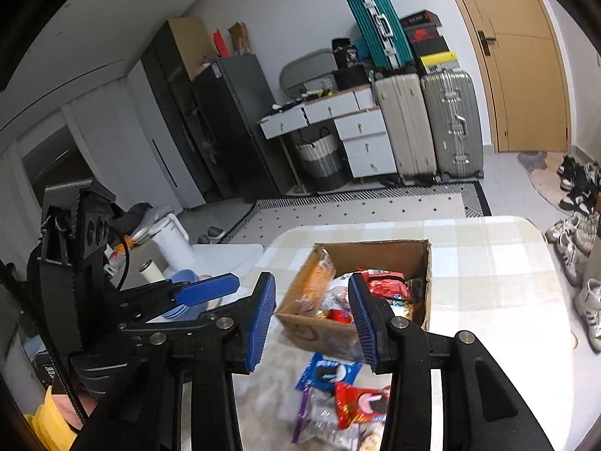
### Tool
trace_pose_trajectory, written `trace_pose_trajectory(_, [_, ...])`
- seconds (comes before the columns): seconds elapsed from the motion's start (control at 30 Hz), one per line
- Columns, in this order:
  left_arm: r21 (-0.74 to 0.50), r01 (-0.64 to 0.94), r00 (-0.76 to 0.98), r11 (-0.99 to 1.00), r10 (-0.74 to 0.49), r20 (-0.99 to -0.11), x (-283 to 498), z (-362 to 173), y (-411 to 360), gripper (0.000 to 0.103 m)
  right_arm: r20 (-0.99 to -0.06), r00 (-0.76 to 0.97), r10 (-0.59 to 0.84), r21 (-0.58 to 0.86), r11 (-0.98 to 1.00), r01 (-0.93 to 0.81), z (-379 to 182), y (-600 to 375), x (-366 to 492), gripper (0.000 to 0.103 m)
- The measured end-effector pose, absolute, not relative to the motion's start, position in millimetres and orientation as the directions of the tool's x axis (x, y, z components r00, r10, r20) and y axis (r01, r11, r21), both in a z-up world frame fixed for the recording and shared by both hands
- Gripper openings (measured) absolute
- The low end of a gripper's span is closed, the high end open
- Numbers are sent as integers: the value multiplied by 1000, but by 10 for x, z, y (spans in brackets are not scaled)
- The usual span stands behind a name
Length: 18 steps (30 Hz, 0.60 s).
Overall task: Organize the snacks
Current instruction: 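Open both tools to drop the snacks and withdraw from the box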
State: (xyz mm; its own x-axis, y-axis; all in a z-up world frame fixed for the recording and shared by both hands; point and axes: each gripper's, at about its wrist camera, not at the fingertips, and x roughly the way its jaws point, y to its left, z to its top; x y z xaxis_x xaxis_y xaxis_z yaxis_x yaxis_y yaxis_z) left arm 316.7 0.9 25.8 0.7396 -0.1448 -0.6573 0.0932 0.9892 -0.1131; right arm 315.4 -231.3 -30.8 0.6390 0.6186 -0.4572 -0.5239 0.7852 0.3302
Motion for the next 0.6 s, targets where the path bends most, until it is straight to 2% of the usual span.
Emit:
trace_pose_trajectory(0.03, [-108,93,747,990,-141,-650,3067,300,-20,58,-446,646,620,324,784,-529,-270,-2332,3058,48])
trace_pose_trajectory(0.17, [-109,88,788,990,-136,-600,2586,448,-108,71,-396,673,625,289,780,-555,-135,-2412,2684,49])
trace_pose_trajectory(0.3, [-125,92,814,988,-147,-562,2141,556,-159,75,-337,688,643,279,766,-579,-43,-2527,2297,51])
trace_pose_trajectory(0.33, [-126,90,824,988,-145,-547,2006,580,-166,78,-328,689,646,278,763,-584,-30,-2562,2223,55])
trace_pose_trajectory(0.37, [-126,85,832,988,-140,-537,1907,593,-172,80,-319,691,649,277,761,-587,-21,-2594,2156,64])
trace_pose_trajectory(0.47, [-132,73,851,989,-131,-509,1571,621,-173,80,-272,710,650,269,760,-592,-34,-2718,1882,82])
trace_pose_trajectory(0.6, [-154,58,858,986,-128,-497,1263,589,-135,85,-233,727,646,250,762,-597,-111,-2823,1573,91])
